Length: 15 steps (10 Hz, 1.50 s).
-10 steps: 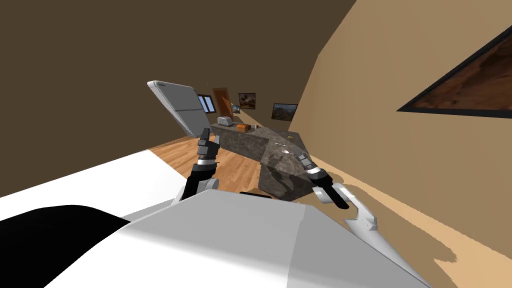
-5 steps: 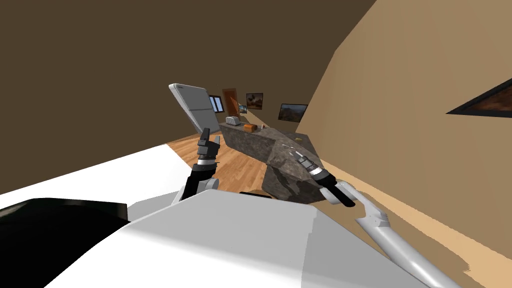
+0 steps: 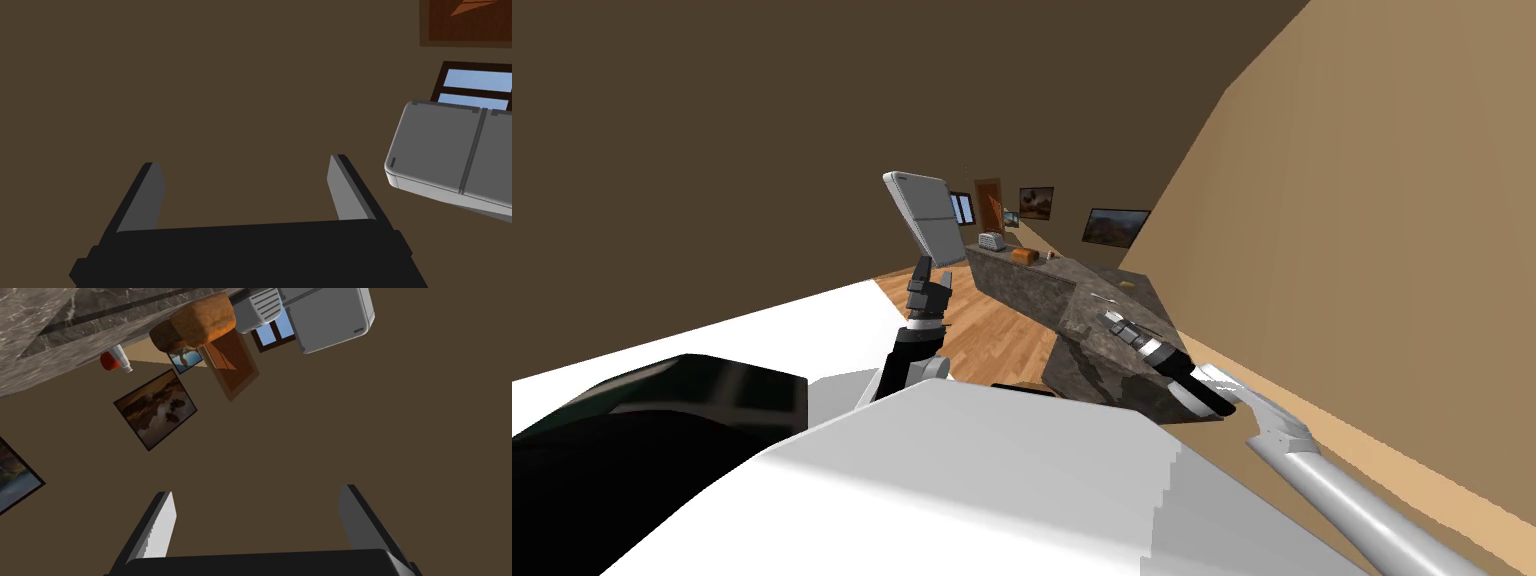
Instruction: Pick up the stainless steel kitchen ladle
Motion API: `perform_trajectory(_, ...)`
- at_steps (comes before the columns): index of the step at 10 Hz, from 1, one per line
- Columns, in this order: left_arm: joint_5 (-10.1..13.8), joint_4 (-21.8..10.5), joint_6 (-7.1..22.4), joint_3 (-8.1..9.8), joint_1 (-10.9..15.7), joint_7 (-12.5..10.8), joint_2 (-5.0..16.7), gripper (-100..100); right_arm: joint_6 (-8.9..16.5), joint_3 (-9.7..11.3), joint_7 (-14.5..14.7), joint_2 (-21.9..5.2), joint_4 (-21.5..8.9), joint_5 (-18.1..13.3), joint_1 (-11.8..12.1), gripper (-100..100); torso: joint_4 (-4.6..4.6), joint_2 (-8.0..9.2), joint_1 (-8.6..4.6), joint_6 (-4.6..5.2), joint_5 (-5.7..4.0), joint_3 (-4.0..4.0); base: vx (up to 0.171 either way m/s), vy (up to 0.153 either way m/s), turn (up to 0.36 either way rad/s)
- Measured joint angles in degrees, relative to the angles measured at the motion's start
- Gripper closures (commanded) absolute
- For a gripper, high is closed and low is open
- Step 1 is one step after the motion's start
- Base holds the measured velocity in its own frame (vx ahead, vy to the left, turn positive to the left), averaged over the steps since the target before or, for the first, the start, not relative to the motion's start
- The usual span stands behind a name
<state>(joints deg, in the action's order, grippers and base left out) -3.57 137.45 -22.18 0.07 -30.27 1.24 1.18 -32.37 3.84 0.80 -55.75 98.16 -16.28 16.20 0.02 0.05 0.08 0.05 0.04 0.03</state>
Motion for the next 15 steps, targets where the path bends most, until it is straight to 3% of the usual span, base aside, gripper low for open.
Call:
perform_trajectory(8,0.0,0.0,0.0,0.01,-0.01,0.0,0.0,0,-1.03,6.16,0.94,-12.95,-12.13,-4.46,0.3,-100,0.0,-0.01,-0.1,0.03,-0.03,0.0,0.011,0.018,0.21)
perform_trajectory(9,0.0,0.0,0.0,0.0,0.0,0.0,0.0,0,-0.63,6.69,1.31,-14.81,-12.71,-4.96,1.66,-100,0.0,0.0,-0.09,-0.02,-0.03,0.0,0.012,0.001,0.148)
perform_trajectory(10,0.0,0.0,0.0,0.01,-0.01,0.0,0.0,0,-0.9,7.87,1.34,-15.91,-14.9,-5.49,0.6,-100,0.0,-0.01,-0.12,0.03,-0.04,0.0,0.013,0.0,0.234)
perform_trajectory(13,0.0,0.0,0.0,0.0,0.0,0.0,0.01,0,-2.26,10.92,2.37,-19.9,-21.38,-7.15,0.7,-100,0.0,-0.02,-0.14,-0.02,-0.04,-0.01,0.013,-0.005,0.2)
perform_trajectory(15,0.0,0.0,0.0,0.01,0.0,0.0,0.01,0,-1.61,11.92,3.03,-22.91,-22.83,-7.67,2.81,-100,0.01,0.02,-0.15,0.01,-0.04,0.01,0.009,-0.011,0.177)
